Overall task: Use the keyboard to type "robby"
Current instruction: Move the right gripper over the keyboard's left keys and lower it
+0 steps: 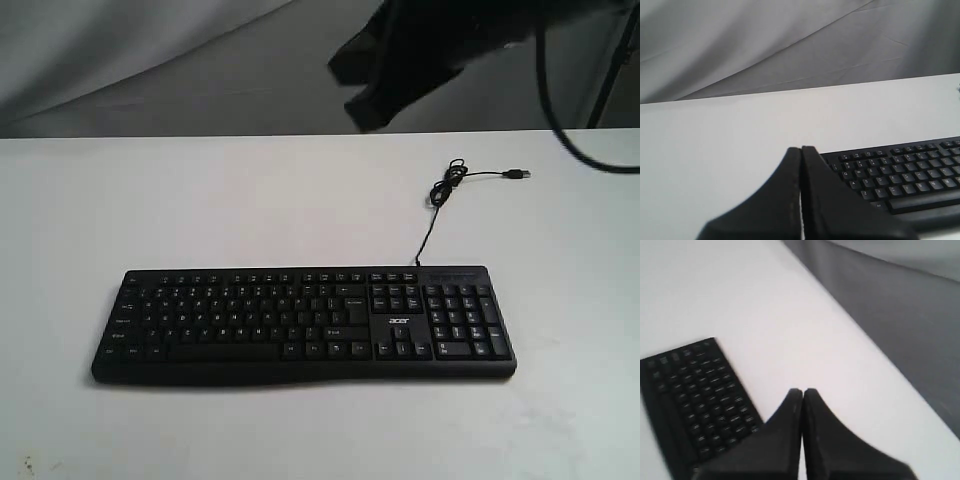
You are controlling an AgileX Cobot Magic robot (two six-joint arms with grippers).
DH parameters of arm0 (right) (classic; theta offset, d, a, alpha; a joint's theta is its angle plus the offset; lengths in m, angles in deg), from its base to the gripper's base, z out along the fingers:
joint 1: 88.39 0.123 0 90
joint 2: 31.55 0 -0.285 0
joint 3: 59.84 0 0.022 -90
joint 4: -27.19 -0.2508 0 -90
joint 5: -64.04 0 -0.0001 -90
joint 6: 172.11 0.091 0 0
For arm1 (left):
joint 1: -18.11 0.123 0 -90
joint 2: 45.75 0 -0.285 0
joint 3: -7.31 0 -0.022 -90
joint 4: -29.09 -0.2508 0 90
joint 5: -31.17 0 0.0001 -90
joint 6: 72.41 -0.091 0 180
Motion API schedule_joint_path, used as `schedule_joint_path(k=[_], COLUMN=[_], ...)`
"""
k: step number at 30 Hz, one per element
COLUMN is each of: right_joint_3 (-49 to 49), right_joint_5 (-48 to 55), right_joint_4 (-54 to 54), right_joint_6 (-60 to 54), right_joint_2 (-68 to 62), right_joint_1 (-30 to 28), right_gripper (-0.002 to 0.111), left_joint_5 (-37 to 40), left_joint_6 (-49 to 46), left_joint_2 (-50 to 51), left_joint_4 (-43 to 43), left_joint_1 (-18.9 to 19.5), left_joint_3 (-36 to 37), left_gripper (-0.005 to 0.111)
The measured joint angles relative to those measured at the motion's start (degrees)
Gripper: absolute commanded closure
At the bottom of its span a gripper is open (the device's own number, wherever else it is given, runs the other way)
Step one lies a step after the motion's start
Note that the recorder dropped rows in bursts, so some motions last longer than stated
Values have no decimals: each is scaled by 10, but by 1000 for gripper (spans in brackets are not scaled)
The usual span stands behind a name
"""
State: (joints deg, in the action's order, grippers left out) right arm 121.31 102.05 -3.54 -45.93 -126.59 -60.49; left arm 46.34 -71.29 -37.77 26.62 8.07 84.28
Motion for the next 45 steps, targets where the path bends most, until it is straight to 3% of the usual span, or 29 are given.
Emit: schedule_joint_path(k=[4,11,25,36,45], right_joint_3=[1,1,7,198,227], right_joint_5=[52,27,-15,54,32], right_joint_4=[-91,-105,-126,-60,-49], right_joint_6=[-120,-184,-223,-141,-116], right_joint_2=[-96,-245,-279,-413,-444], right_joint_1=[31,132,157,162,155], right_gripper=[108,108,108,108,108], left_joint_5=[0,0,0,0,0], left_joint_6=[0,0,0,0,0], left_joint_2=[0,0,0,0,0], left_joint_4=[0,0,0,0,0], left_joint_1=[0,0,0,0,0], left_joint_3=[0,0,0,0,0], left_gripper=[107,107,107,107,107])
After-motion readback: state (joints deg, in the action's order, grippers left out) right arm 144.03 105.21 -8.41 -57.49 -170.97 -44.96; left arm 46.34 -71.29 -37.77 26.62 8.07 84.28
